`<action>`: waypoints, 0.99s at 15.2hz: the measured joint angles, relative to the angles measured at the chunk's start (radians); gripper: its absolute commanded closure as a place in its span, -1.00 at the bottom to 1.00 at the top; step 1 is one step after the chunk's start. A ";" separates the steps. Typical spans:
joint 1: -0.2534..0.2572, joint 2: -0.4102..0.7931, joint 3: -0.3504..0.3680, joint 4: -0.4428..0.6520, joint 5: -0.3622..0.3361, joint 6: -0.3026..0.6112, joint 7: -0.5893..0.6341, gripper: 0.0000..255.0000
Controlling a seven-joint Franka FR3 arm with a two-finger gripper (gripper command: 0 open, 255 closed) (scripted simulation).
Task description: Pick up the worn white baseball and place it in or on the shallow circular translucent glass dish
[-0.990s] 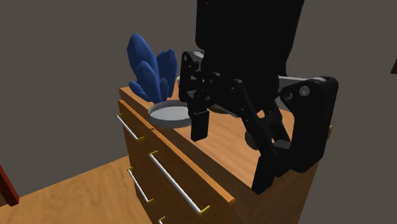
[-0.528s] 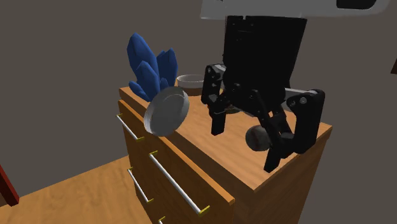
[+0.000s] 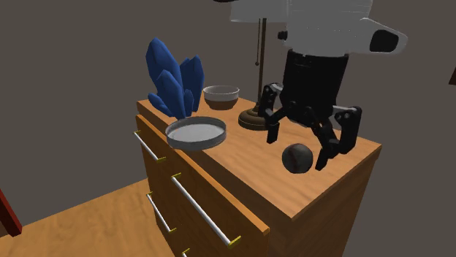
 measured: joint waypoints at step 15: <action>0.045 0.364 0.056 0.225 0.006 0.188 0.019 -1.00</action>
